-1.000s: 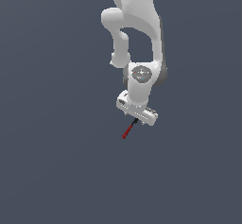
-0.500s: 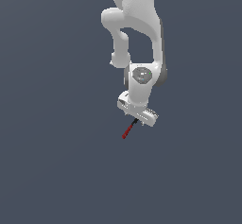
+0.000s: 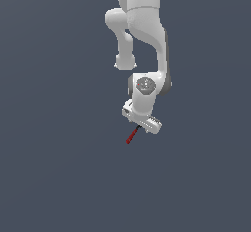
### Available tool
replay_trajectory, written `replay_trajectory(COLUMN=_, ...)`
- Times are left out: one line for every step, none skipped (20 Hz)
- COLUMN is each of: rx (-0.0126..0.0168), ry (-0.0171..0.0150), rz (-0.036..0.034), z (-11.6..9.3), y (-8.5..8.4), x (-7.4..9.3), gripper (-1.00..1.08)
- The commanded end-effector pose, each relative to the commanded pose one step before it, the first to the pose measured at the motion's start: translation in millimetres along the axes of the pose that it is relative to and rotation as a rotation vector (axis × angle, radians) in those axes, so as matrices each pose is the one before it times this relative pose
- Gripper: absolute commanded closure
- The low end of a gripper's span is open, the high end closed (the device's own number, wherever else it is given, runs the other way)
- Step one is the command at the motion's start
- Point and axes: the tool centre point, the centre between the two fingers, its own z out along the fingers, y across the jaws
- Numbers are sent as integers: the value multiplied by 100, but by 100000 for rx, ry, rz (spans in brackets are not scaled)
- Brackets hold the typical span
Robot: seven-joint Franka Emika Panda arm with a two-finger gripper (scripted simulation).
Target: Pick up the object and move it to a goal position.
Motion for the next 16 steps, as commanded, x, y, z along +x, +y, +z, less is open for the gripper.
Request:
replay_trajectory(rx=59, ry=62, rz=57, z=851, y=-30, x=14, gripper=-92)
replay_trajectory(rx=0, ry=0, rz=0, z=192, y=-21, x=11, gripper=-92)
replay_trajectory(rx=3, ry=10, rz=48, z=124, y=0, x=34, gripper=-92)
replay_trajectory(rx=0, ry=0, rz=0, z=73, y=-15, x=13, gripper=-92)
replay_trajectory(rx=0, ry=0, rz=0, z=23, y=-6, x=5, gripper=-92)
replay_trajectory(rx=0, ry=0, rz=0, z=0, y=0, x=0, gripper=108)
replay_trajectory(rx=0, ry=0, rz=0, z=0, y=0, x=0, gripper=108)
replay_trajectory(rx=0, ry=0, rz=0, z=0, y=0, x=0, gripper=108)
replay_trajectory(rx=0, ry=0, rz=0, z=0, y=0, x=0, gripper=108)
replay_trajectory(rx=0, ry=0, rz=0, z=0, y=0, x=0, gripper=108)
replay_trajectory(rx=0, ry=0, rz=0, z=0, y=0, x=0, gripper=108)
replay_trajectory(rx=0, ry=0, rz=0, z=0, y=0, x=0, gripper=108)
replay_trajectory(rx=0, ry=0, rz=0, z=0, y=0, x=0, gripper=108)
replay_trajectory(rx=0, ry=0, rz=0, z=0, y=0, x=0, gripper=108)
replay_trajectory(rx=0, ry=0, rz=0, z=0, y=0, x=0, gripper=108)
replay_trajectory(rx=-6, ry=84, rz=224, z=-158, y=119, x=111, gripper=108)
